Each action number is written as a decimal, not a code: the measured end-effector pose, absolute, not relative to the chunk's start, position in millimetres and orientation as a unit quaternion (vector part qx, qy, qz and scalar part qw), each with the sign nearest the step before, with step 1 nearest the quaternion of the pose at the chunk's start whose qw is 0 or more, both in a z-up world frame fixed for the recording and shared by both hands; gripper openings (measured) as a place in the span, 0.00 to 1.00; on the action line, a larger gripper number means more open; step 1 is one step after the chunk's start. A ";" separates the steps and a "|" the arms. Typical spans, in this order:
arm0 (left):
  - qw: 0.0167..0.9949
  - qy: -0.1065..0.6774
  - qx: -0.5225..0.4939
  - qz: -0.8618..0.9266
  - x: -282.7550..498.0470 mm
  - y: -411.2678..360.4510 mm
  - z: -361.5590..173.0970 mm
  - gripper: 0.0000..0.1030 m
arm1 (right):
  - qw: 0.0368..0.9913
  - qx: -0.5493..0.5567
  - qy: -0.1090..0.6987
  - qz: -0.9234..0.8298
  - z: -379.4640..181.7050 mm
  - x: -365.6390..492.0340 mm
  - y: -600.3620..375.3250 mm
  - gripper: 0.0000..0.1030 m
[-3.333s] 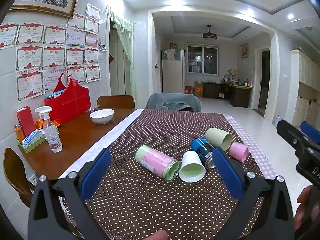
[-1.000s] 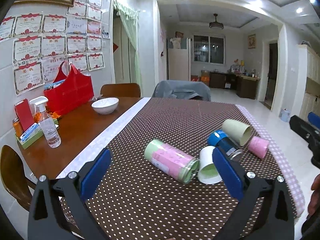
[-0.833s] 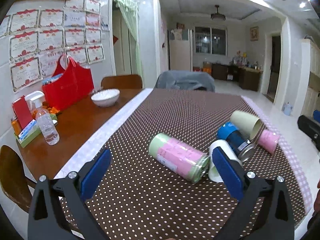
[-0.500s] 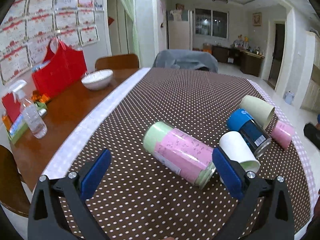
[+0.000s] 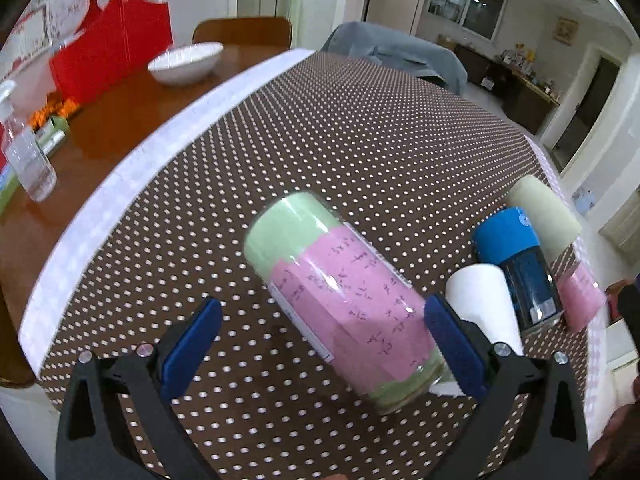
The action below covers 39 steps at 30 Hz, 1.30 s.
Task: Flip cup upside down
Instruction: 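Move the left gripper down to the pink-labelled glass jar lying sideways, then close the left gripper around the middle of the jar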
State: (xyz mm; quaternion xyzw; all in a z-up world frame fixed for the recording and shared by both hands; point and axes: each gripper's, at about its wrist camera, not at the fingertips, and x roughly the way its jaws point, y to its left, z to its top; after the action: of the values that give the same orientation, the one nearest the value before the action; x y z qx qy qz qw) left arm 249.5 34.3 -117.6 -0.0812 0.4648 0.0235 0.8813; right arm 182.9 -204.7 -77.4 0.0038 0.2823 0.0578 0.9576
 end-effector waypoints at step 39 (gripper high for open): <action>0.829 0.554 -0.072 0.008 308.8 59.8 -157.7 0.83 | 0.944 0.023 0.318 0.080 -87.0 219.2 -207.1 0.94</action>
State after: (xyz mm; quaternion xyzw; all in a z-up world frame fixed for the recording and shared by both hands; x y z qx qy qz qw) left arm 308.8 59.8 -157.7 -0.0724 0.5538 0.0079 0.8295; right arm 219.2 -207.1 -87.0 0.0226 0.3177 0.0805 0.9445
